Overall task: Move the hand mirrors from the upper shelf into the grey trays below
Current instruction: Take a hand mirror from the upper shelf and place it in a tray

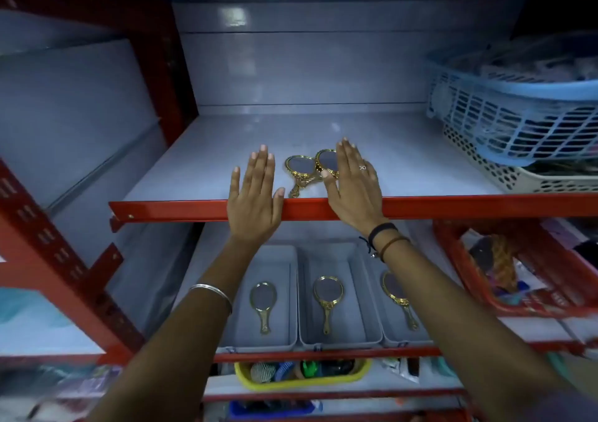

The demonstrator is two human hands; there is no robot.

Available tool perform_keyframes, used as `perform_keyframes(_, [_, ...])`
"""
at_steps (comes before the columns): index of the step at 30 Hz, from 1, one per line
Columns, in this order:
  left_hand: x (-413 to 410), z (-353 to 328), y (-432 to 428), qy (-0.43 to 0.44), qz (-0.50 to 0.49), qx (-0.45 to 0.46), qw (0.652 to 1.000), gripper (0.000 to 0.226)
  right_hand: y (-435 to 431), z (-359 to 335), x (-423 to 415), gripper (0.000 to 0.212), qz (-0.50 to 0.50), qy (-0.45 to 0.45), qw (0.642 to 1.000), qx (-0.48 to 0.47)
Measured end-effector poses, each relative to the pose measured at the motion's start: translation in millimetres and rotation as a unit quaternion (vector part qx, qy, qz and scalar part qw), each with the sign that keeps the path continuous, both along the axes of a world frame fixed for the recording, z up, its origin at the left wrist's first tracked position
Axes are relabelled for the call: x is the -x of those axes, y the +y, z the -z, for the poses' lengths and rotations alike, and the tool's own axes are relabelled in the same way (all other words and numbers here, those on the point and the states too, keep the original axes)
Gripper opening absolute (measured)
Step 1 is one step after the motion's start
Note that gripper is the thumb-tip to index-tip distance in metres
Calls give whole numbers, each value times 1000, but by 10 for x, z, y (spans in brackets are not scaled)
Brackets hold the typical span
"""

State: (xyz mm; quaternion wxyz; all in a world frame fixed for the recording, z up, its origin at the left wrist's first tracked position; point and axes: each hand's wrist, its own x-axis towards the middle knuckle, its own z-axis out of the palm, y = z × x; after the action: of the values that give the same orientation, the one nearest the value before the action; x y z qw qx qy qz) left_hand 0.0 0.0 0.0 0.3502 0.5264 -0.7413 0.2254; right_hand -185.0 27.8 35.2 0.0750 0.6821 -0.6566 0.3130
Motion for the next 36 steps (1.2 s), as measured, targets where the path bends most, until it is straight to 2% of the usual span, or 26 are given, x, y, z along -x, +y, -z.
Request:
perform_keyframes(6, [24, 38, -104, -13, -29, 26, 999, 61, -199, -130, 28, 49, 108, -90, 985, -98])
perform_keyframes(10, [12, 96, -150, -24, -39, 57, 997, 61, -330, -207, 27, 46, 170, -102, 951, -238])
perform_keyframes(15, [17, 92, -150, -20, -40, 57, 997, 60, -436, -266, 20, 26, 180, -83, 947, -253])
perform_keyframes(18, [21, 75, -137, -19, -43, 51, 998, 60, -446, -332, 103, 5, 140, -116, 942, -281])
perform_keyframes(21, [21, 56, -123, -18, -43, 39, 998, 60, -470, -400, 235, 12, 92, -240, 926, -276])
perform_keyframes(24, [21, 46, -113, -17, -44, 25, 999, 60, -431, -465, 331, 9, 41, -410, 877, -247])
perform_keyframes(28, [25, 36, -98, -11, -42, 9, 999, 61, -147, -550, 428, 22, -24, -539, 817, -205])
perform_keyframes(30, [26, 25, -86, -11, -42, 3, 999, 61, 84, -539, 475, 13, -75, -579, 786, -203])
perform_keyframes(32, [29, 9, -71, -10, -39, -3, 999, 60, 375, -481, 528, 21, -122, -599, 762, -213])
perform_keyframes(36, [14, 13, -66, -11, -33, -2, 999, 60, 939, -130, 700, 22, -164, -598, 740, -261])
